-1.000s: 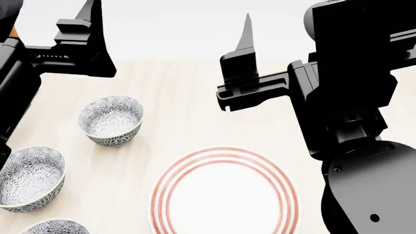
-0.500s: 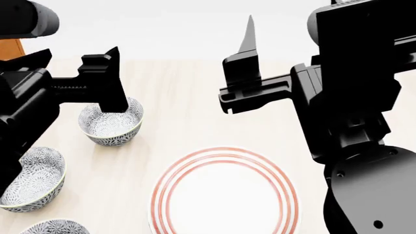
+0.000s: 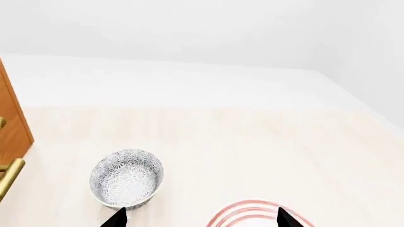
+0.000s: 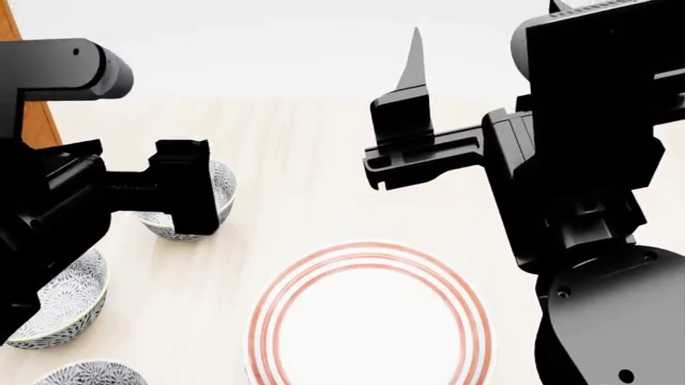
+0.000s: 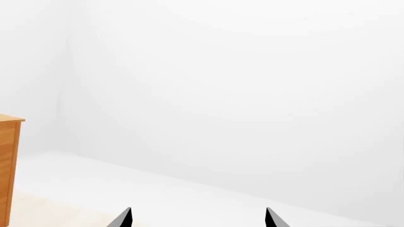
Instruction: Put the bowl at the front on the plate.
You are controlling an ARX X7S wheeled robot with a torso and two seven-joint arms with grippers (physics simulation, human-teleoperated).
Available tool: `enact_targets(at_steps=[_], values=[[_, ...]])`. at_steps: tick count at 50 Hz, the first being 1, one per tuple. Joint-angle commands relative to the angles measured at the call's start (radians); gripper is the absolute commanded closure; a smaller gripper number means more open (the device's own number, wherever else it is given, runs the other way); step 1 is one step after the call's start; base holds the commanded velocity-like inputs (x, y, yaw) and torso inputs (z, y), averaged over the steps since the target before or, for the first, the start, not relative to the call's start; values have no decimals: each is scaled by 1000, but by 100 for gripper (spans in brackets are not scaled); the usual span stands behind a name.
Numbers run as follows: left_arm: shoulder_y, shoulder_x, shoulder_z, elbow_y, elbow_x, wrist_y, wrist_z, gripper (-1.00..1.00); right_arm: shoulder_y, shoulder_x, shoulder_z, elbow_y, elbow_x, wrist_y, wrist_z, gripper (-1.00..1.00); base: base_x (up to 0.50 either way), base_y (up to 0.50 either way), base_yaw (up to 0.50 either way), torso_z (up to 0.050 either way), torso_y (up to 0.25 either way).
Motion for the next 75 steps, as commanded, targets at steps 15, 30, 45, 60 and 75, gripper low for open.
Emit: enact_targets(at_steps=[15, 30, 45, 60, 75], values=[[24, -71, 107, -127, -243, 54, -226, -100, -9, 8, -4, -1, 9, -13, 7, -100, 0, 0, 0, 0, 0], [50, -100, 166, -153, -307, 83, -257, -100, -14, 8, -4, 4, 14, -25, 11, -100, 0, 0, 0, 0, 0], [118, -132, 233, -148, -369, 125, -299, -100, -12, 12, -2, 1, 25, -23, 15, -100, 0, 0, 0, 0, 0], [124, -171, 287, -168, -403, 160, -330, -100, 4, 16, -11, 1, 32, -16, 22, -100, 0, 0, 0, 0, 0], [143, -214, 353, -183, -482, 205, -376, -100, 8, 20, -15, -5, 38, -14, 31, -100, 0, 0, 0, 0, 0]])
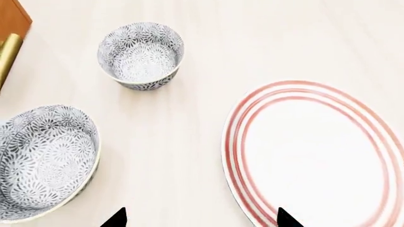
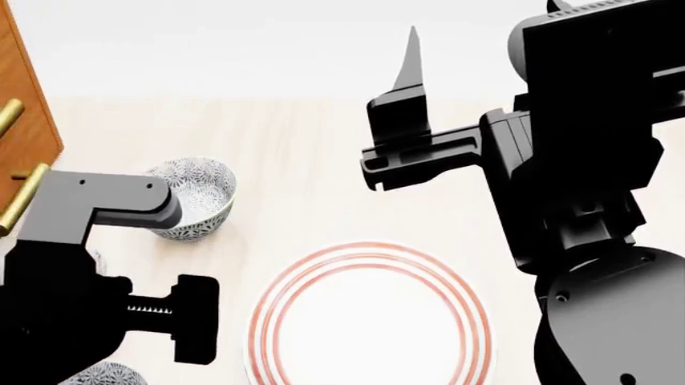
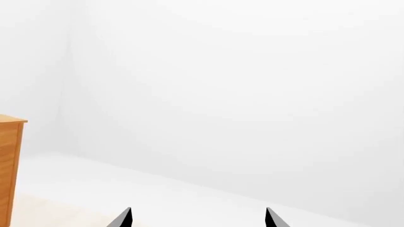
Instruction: Put the bowl at the front on the plate.
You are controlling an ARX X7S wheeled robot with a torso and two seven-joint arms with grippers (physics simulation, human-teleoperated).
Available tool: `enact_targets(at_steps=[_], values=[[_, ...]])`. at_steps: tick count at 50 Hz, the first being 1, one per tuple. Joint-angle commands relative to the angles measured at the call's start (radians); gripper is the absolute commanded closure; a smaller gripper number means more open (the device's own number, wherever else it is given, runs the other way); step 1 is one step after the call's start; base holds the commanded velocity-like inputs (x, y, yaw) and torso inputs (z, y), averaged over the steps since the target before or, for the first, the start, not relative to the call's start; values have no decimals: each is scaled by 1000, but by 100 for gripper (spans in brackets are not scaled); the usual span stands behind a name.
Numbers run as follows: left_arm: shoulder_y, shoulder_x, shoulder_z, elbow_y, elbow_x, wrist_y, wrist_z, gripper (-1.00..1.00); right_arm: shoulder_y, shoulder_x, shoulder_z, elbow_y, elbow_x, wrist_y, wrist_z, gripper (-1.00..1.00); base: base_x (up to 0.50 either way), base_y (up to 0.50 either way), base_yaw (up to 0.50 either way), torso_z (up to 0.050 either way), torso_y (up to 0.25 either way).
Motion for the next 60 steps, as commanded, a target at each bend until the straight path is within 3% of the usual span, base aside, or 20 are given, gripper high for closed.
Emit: enact_targets(at_steps=[1, 21, 60], values=[[11, -34, 52, -12, -64, 36, -33, -100, 5, 3, -4, -5, 5, 3, 7, -100, 0, 0, 0, 0, 0], [45, -99, 158, -25, -104, 93, -15, -100, 4, 7, -10, -1, 11, -4, 14, -100, 0, 0, 0, 0, 0], [131, -156, 249, -16, -63, 147, 55, -100, 7, 16, -27, 9, 21, -19, 25, -100, 0, 0, 0, 0, 0]])
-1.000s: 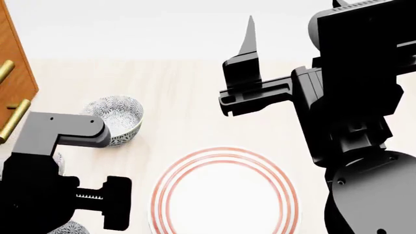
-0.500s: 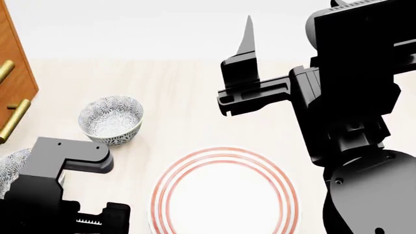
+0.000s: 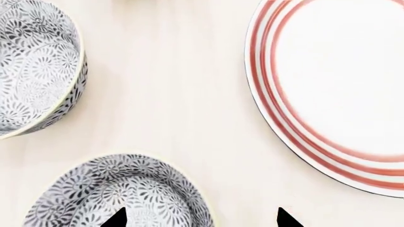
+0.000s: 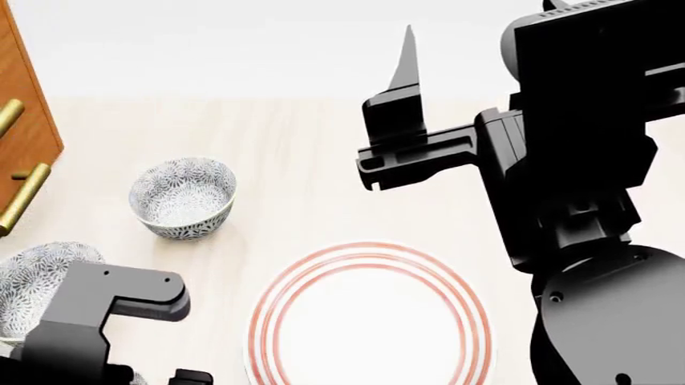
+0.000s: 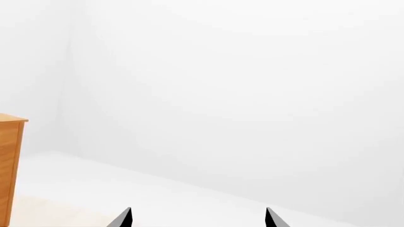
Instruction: Put the bowl at the front on the plate.
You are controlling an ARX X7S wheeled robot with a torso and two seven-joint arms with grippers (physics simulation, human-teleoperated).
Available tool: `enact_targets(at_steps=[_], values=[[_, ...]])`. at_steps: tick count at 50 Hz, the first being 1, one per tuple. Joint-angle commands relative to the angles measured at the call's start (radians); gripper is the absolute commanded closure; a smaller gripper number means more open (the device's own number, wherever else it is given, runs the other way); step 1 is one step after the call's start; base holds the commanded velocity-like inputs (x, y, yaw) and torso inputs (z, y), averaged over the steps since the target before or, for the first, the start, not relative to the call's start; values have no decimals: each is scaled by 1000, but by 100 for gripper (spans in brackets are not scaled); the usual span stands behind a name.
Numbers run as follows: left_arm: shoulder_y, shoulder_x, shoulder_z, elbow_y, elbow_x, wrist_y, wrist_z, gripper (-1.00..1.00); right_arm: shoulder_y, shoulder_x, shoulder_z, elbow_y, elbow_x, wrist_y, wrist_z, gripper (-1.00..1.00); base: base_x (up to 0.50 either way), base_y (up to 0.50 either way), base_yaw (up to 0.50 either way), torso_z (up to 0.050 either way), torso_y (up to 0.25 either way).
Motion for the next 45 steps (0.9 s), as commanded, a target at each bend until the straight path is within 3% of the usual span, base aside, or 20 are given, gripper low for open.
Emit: enact_targets(at_steps=[1, 45], values=[[19, -12, 23, -8, 29, 6, 34, -100, 1, 3, -5, 4, 2, -6, 2, -100, 0, 0, 0, 0, 0], [95, -42, 88, 1, 89, 30, 94, -100, -3, 20, -25, 8, 12, -21, 11, -100, 0, 0, 0, 0, 0]])
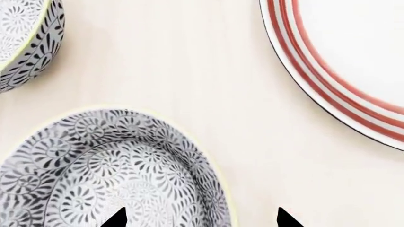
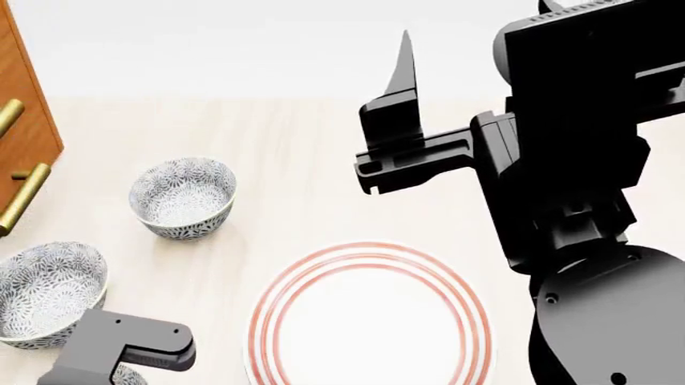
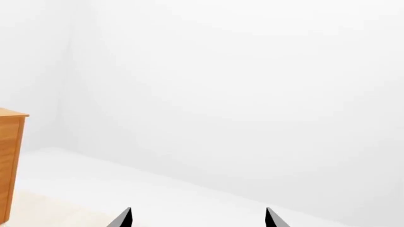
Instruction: Put the bowl at the front on the plate.
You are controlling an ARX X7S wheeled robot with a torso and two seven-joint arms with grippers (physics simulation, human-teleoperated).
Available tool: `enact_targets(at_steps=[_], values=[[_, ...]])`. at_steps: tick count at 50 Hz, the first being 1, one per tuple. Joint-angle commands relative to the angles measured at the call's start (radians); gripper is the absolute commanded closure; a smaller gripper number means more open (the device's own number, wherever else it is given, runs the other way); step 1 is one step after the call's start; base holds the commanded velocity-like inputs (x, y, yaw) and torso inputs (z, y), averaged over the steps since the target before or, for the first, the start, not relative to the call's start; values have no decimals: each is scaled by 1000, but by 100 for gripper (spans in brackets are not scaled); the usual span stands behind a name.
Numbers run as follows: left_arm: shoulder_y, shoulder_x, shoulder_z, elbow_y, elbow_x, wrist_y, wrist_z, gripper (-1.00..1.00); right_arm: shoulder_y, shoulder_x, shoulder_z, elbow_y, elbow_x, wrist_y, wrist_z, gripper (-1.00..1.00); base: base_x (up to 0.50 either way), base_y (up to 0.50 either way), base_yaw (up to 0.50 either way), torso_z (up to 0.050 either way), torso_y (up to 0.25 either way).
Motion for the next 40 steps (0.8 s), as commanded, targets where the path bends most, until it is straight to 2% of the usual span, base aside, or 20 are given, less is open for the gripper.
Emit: enact_targets(at_steps=[1, 6, 8, 9, 20, 26, 28, 40], values=[[16, -7, 17, -5, 11, 6, 14, -100, -3, 3, 0, -1, 4, -5, 3, -100, 0, 0, 0, 0, 0], [28, -8, 21, -24, 5, 17, 15, -100, -6, 3, 1, -2, 6, -8, 6, -100, 0, 0, 0, 0, 0], [24, -4, 20, -41, 32, 14, 61, -100, -6, 3, -1, -1, 7, -9, 6, -100, 0, 0, 0, 0, 0], [26, -7, 23, -46, 41, 18, 53, 100, -5, 3, -1, -1, 7, -9, 6, -100, 0, 0, 0, 0, 0], [60, -12, -2, 12, 74, 56, 104, 100, 0, 3, 4, -19, 24, 0, 11, -100, 0, 0, 0, 0, 0], [58, -18, 5, 42, 173, 66, 148, 100, 1, 4, 1, -15, 24, -8, 9, -100, 2, 0, 0, 0, 0], [55, -27, 15, 89, 299, 91, 203, 100, -2, 5, 1, -13, 22, -15, 8, -100, 0, 0, 0, 0, 0], [70, -36, 21, 125, 395, 139, 272, 100, -12, 10, 5, -16, 25, -24, 13, -100, 1, 0, 0, 0, 0]])
